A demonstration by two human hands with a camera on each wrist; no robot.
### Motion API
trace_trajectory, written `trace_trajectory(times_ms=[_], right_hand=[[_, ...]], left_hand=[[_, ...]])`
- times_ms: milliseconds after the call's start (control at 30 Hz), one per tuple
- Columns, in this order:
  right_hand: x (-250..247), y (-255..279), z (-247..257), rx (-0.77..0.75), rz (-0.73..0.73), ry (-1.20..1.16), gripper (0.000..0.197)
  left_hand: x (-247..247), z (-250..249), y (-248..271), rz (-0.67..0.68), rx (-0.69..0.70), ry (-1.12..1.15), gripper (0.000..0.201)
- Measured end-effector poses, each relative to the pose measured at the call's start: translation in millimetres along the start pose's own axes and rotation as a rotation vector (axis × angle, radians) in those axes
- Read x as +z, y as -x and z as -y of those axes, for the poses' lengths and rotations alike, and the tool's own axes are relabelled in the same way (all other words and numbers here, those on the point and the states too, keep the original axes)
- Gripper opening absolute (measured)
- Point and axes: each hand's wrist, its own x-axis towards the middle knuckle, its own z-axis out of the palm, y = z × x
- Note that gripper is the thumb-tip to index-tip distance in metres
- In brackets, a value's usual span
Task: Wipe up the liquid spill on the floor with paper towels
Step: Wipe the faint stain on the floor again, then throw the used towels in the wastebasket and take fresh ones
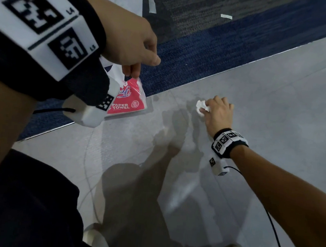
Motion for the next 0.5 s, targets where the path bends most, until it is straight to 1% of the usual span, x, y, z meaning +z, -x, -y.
trace_trajectory(times_ms=[133,267,367,500], right_hand=[[-5.7,-0.7,11.0,0.004,-0.021,-0.145,0.018],[-25.1,-11.9,27.0,0.127,-0.125,-0.417,0.014],[-46.7,-18.8,38.1,0.104,-0.157,-0.501,0.014],[-89.2,-41.7,64.1,0.017,-0.248,-0.572,0.023]], left_hand=[[-3.9,-0.4,-1.1,0.042,0.02,-0.022,0.033],[-11.2,1.4,-2.3,0.031,0.039,-0.012,0.031],[-15.3,4.8,-2.0,0.063,0.033,-0.028,0.03],[-19.1,15.7,-4.6,0.031,0.028,-0.101,0.034]])
